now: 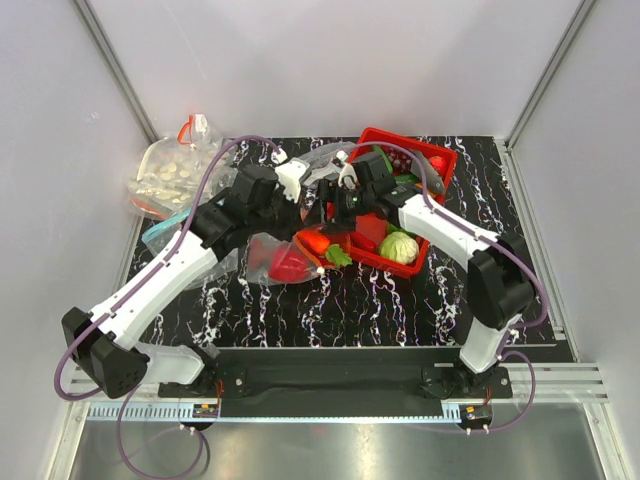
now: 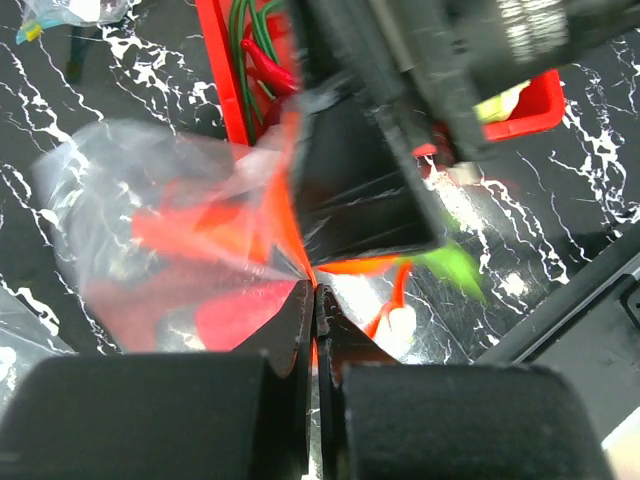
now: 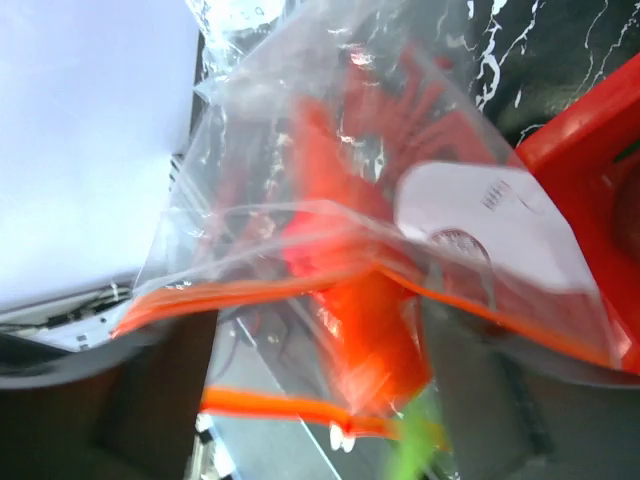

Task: Place the food in the zip-top bag and seal the zipper
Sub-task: Place the fake vegetable in the zipper food storage bag, then zip the zipper food storage bag at the center of the board.

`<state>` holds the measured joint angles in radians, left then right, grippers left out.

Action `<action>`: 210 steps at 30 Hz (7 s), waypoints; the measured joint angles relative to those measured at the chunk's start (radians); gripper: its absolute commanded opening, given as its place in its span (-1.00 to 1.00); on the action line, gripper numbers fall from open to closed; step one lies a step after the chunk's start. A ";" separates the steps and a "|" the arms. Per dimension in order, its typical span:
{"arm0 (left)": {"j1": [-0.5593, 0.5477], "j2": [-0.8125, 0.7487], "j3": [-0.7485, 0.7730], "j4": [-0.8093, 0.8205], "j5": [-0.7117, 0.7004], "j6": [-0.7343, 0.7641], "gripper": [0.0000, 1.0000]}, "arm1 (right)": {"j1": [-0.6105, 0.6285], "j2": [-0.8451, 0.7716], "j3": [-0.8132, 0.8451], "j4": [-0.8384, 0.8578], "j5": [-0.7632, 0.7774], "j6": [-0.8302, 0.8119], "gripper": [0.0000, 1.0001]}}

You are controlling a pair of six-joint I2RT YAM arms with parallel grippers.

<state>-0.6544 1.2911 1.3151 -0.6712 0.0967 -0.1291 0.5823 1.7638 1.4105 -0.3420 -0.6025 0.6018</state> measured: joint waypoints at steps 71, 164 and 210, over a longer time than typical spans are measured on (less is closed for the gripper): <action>0.034 0.000 0.000 0.013 0.121 -0.033 -1.00 | 0.129 -0.303 -0.401 0.268 0.011 -0.363 -0.79; -0.249 -0.372 -0.441 0.385 0.139 0.684 -1.00 | 0.162 -0.642 -0.439 0.272 0.271 0.444 -0.34; -0.124 -0.436 -0.465 0.328 0.432 0.472 -1.00 | 0.297 -0.684 -0.505 0.083 0.085 -0.348 -0.20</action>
<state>-0.7788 0.8555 0.8501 -0.3435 0.5289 0.3431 0.8795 1.0794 0.9051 -0.2592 -0.5179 0.2535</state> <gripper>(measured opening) 0.007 0.421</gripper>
